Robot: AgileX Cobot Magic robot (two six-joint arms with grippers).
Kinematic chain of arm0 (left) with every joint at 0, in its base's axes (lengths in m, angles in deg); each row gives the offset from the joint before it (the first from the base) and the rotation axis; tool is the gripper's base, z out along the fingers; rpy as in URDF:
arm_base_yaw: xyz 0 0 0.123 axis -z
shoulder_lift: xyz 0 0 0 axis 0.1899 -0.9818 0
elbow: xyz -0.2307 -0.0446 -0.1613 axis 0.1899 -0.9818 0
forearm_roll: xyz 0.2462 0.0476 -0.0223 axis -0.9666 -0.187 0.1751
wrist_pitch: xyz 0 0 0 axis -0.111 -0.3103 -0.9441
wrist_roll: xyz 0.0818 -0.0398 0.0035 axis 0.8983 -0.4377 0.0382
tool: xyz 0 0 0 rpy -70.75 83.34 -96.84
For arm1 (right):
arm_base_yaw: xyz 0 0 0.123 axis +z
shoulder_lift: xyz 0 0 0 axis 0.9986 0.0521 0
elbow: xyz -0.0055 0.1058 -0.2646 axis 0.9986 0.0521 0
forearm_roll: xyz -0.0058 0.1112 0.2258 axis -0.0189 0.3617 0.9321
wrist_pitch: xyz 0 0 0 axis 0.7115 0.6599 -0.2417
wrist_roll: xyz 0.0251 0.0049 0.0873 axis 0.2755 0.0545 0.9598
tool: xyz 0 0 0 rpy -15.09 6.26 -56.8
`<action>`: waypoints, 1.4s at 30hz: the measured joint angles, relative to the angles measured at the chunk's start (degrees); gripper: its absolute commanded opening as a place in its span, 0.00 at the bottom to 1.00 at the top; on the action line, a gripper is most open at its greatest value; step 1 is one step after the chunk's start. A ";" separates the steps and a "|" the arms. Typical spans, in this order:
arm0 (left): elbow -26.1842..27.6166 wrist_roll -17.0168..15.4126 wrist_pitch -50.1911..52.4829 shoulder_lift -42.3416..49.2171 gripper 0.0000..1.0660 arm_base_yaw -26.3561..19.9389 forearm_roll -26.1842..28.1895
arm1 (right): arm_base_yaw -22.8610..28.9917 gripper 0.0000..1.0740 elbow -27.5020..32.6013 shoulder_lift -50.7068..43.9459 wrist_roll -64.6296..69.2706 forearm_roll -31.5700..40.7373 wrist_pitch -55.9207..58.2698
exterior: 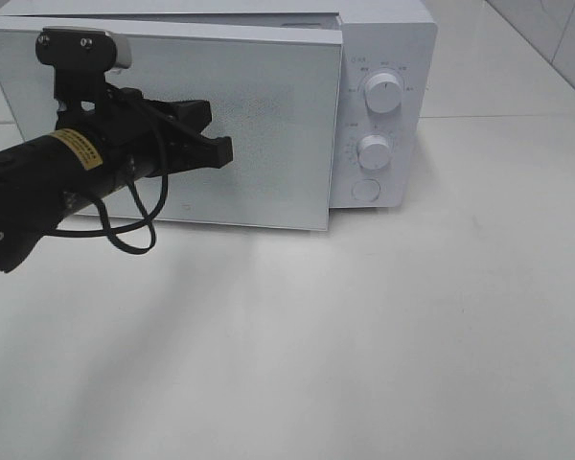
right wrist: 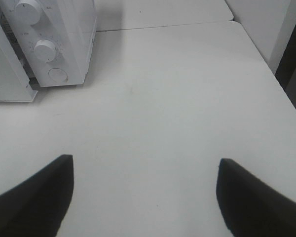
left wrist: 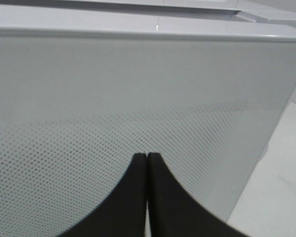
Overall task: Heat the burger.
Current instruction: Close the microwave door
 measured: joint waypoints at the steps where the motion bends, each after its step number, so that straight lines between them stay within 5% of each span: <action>1: 1.38 0.17 -0.06 -0.74 0.00 0.80 1.38 | 0.00 0.71 0.00 0.00 0.00 0.00 0.00; 13: 8.65 0.40 0.00 -5.61 0.00 1.66 5.50 | 0.00 0.71 0.00 0.00 0.00 0.00 0.00; 42: 18.74 4.24 -5.67 -11.92 0.00 2.98 2.52 | 0.00 0.71 0.00 0.00 0.23 0.00 0.00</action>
